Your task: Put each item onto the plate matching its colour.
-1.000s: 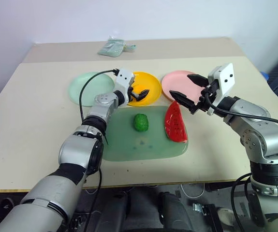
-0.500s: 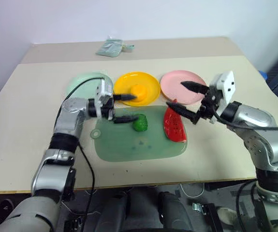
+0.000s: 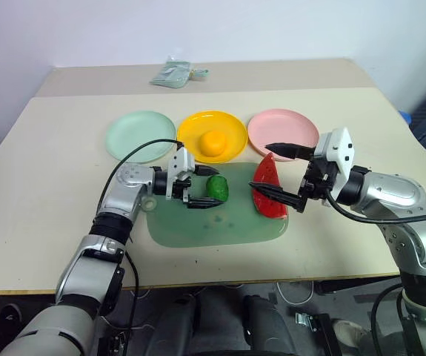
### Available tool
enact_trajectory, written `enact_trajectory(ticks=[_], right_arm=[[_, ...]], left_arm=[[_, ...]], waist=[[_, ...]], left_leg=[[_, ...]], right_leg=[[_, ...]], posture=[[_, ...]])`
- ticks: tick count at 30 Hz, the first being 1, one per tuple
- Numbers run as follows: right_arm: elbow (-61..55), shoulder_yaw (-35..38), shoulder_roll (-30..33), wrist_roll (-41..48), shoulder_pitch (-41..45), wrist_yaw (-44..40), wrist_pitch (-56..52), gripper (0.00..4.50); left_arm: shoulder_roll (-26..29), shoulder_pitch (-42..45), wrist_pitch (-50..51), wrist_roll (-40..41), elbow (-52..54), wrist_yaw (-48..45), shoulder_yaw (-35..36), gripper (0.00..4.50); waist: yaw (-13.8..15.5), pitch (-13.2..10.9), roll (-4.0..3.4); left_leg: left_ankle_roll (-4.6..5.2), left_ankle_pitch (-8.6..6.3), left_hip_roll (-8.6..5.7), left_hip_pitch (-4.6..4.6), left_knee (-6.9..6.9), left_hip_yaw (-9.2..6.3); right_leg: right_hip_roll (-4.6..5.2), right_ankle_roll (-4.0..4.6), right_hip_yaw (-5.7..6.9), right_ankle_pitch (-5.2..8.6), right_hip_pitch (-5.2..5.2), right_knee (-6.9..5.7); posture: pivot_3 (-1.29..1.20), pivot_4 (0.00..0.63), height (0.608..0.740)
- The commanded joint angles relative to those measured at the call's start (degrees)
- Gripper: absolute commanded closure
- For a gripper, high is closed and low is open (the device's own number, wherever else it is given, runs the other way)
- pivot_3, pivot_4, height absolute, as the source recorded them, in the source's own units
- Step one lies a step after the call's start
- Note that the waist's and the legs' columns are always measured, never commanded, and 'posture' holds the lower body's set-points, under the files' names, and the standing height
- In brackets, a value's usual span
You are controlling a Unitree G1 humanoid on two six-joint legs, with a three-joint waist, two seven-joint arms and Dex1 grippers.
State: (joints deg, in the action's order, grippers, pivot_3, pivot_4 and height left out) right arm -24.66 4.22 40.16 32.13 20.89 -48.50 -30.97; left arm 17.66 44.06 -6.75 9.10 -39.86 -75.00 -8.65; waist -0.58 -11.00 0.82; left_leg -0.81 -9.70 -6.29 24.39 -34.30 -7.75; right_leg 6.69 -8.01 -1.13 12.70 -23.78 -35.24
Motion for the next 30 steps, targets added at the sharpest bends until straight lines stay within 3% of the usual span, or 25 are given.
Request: enact_trajectory(ticks=[1, 5, 12, 19, 22, 25, 30], right_arm=[[-2.5, 0.7, 0.1, -0.2, 0.1, 0.3, 1.6, 0.00], [-2.7, 0.9, 0.3, -0.5, -0.3, 0.6, 1.8, 0.00], [-2.3, 1.0, 0.4, -1.4, -0.4, 1.1, 3.1, 0.00], [0.4, 2.4, -1.9, -1.2, 2.0, 3.7, 3.3, 0.00], [1.7, 3.0, -3.3, 0.8, 4.1, 4.4, 2.2, 0.00], [4.0, 0.5, -6.4, -0.8, 7.5, 6.6, 2.7, 0.00], [6.7, -1.8, -10.4, -4.2, 10.2, 9.3, 4.7, 0.00]], left_arm=[[-0.6, 1.6, -2.6, -2.0, -1.9, 1.3, -1.0, 0.28], [-1.1, 1.7, -4.7, -2.2, -2.7, 2.3, -0.7, 1.53], [-0.5, 2.5, -3.8, -0.2, -1.8, 4.6, 2.1, 1.53], [3.4, 1.6, 1.6, 2.2, 3.6, 16.7, 10.2, 1.53], [4.3, 1.6, 3.0, 1.6, 4.2, 25.2, 13.3, 1.53], [4.7, 4.4, 1.8, -1.0, -1.3, 40.1, 16.8, 1.53], [3.1, 7.7, 0.7, -1.6, -7.6, 51.2, 18.9, 1.53]], waist=[[0.0, 0.0, 0.00], [0.0, 0.0, 0.00], [0.0, 0.0, 0.00], [-0.3, 0.0, 0.00], [-0.1, 0.0, 0.00], [0.0, 0.0, 0.02], [0.1, 0.0, 0.03]], left_leg=[[0.00, 0.00, 0.00, 0.00, 0.00, 0.00], [0.00, 0.00, 0.00, 0.00, 0.00, 0.00], [0.00, 0.00, 0.00, 0.00, 0.00, 0.00], [0.00, 0.00, 0.01, -0.01, 0.01, -0.01], [0.00, 0.00, 0.00, -0.01, 0.00, -0.01], [0.00, 0.00, -0.01, -0.01, -0.01, -0.03], [0.00, 0.01, -0.04, -0.01, -0.02, -0.03]], right_leg=[[0.00, 0.00, 0.00, 0.00, 0.00, 0.00], [0.00, 0.00, 0.00, 0.00, 0.00, 0.00], [0.00, -0.01, 0.01, 0.00, 0.00, 0.00], [-0.02, -0.01, 0.00, 0.00, -0.03, -0.03], [-0.02, -0.01, 0.00, -0.01, -0.03, -0.05], [-0.02, -0.02, 0.00, -0.01, -0.02, -0.05], [-0.02, -0.02, 0.01, -0.02, -0.03, -0.10]], posture=[[0.00, 0.150, 0.740], [0.00, 0.150, 0.740], [0.00, 0.150, 0.740], [0.00, 0.150, 0.740], [0.00, 0.150, 0.740], [0.00, 0.150, 0.740], [0.00, 0.150, 0.740]])
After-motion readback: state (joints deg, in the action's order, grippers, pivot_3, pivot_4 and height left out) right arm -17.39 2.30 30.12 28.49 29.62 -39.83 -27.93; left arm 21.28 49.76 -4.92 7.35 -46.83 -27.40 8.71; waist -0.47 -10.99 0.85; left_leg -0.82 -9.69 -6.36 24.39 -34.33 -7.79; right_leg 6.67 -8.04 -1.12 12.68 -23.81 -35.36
